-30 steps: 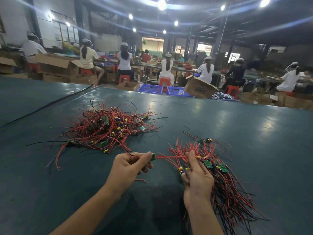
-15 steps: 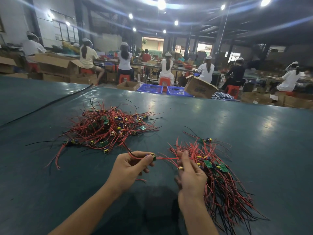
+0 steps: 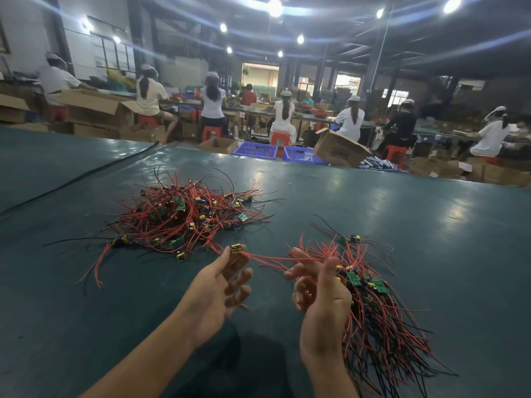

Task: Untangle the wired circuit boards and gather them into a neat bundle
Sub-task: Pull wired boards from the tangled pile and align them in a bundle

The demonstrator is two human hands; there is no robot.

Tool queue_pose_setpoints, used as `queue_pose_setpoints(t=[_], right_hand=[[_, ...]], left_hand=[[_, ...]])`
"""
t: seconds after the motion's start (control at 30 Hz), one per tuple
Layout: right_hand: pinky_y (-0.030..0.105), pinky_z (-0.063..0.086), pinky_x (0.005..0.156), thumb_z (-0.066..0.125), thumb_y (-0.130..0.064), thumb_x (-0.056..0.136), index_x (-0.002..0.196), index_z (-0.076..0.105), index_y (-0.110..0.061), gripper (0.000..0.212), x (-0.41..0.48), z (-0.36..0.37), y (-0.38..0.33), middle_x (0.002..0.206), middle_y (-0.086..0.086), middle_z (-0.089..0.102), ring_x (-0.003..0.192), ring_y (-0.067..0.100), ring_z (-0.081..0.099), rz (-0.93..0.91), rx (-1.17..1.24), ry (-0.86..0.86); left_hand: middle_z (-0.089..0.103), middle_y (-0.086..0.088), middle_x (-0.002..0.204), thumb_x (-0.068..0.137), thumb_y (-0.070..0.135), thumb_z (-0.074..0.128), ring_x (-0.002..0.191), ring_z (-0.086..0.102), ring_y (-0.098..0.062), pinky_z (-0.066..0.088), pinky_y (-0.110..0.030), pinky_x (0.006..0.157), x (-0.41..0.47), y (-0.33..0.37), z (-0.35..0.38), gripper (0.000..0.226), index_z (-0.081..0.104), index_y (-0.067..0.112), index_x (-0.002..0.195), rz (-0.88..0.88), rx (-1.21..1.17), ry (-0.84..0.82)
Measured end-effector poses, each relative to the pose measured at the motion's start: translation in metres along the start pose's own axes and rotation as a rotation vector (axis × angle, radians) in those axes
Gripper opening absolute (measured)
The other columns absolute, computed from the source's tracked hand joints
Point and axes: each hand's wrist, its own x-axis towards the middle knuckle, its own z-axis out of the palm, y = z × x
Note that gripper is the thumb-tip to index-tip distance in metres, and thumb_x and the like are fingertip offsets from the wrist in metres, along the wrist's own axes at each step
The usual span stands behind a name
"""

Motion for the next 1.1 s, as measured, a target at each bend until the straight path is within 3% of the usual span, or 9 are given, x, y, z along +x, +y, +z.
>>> queue_pose_setpoints(t=[0.17,0.33,0.53,0.63,0.73,0.8,0.93,1.03,1.1], right_hand=[[0.019,0.032,0.049,0.045,-0.076,0.08,0.083,0.078,-0.011,0.073,0.001,-0.001,0.005,0.06,-0.005,0.061,0.047,0.002,0.042,0.205,-0.184,-0.034],[0.02,0.042,0.048,0.059,-0.055,0.077,0.066,0.077,-0.014,0.046,-0.009,0.014,0.012,0.055,-0.002,0.06,0.048,0.009,0.051,0.421,-0.231,-0.198],[0.018,0.041,0.037,0.065,-0.032,0.087,0.063,0.076,-0.018,0.031,-0.008,0.015,0.009,0.051,-0.001,0.06,0.036,0.007,0.047,0.514,-0.09,-0.148],[0.024,0.047,0.044,0.064,-0.031,0.086,0.071,0.079,-0.019,0.025,-0.007,0.016,0.01,0.057,0.0,0.064,0.043,0.01,0.054,0.452,-0.108,-0.062],[0.039,0.056,0.072,0.064,-0.026,0.09,0.074,0.08,-0.017,0.025,-0.005,0.013,0.011,0.075,0.01,0.075,0.068,0.023,0.068,0.369,-0.147,0.004],[0.031,0.059,0.066,0.062,-0.023,0.091,0.071,0.08,-0.016,0.027,-0.005,0.01,0.009,0.076,0.011,0.075,0.069,0.022,0.07,0.353,-0.153,-0.032],[0.024,0.056,0.053,0.063,-0.021,0.09,0.067,0.077,-0.01,0.029,-0.008,0.014,0.007,0.068,0.015,0.069,0.062,0.024,0.064,0.347,-0.195,-0.093],[0.033,0.054,0.062,0.063,-0.022,0.09,0.066,0.079,-0.016,0.029,-0.007,0.015,0.007,0.065,0.01,0.067,0.066,0.024,0.062,0.367,-0.188,-0.073],[0.026,0.045,0.05,0.064,-0.025,0.091,0.073,0.08,-0.016,0.026,0.0,0.01,0.005,0.057,0.005,0.055,0.053,0.014,0.051,0.429,-0.142,0.017]], left_hand=[[0.064,-0.002,0.078,0.08,0.027,0.052,0.064,0.06,-0.019,0.05,-0.027,0.052,-0.003,0.006,-0.003,0.023,0.071,0.016,0.074,-0.073,-0.12,-0.121],[0.053,-0.002,0.065,0.081,0.031,0.043,0.058,0.053,-0.019,0.047,-0.029,0.054,-0.008,0.0,0.005,0.029,0.062,0.014,0.067,-0.236,-0.073,-0.308],[0.05,-0.002,0.06,0.071,0.034,0.053,0.055,0.05,-0.018,0.046,-0.028,0.057,-0.011,-0.005,0.008,0.024,0.063,0.013,0.065,-0.332,0.02,-0.388],[0.055,0.0,0.061,0.071,0.036,0.053,0.054,0.054,-0.015,0.047,-0.026,0.055,-0.005,-0.013,0.005,0.028,0.072,0.015,0.069,-0.286,0.209,-0.273],[0.062,-0.004,0.066,0.082,0.018,0.055,0.056,0.059,-0.016,0.047,-0.026,0.056,-0.003,-0.021,0.002,0.018,0.072,0.015,0.087,-0.217,0.372,-0.23],[0.065,-0.007,0.072,0.076,0.022,0.068,0.06,0.061,-0.019,0.05,-0.027,0.059,-0.005,-0.024,0.001,0.014,0.071,0.016,0.088,-0.102,0.441,-0.231],[0.067,-0.009,0.075,0.071,0.059,0.072,0.067,0.064,-0.02,0.053,-0.032,0.068,-0.007,-0.022,0.003,0.049,0.074,0.012,0.086,0.119,0.486,-0.188],[0.061,-0.005,0.061,0.08,0.046,0.061,0.056,0.059,-0.016,0.049,-0.026,0.057,-0.008,-0.018,0.007,0.039,0.076,0.01,0.085,0.298,0.556,-0.177],[0.058,-0.006,0.057,0.088,0.042,0.061,0.054,0.056,-0.016,0.046,-0.028,0.058,-0.009,-0.016,0.008,0.038,0.071,0.014,0.064,0.341,0.6,-0.193]])
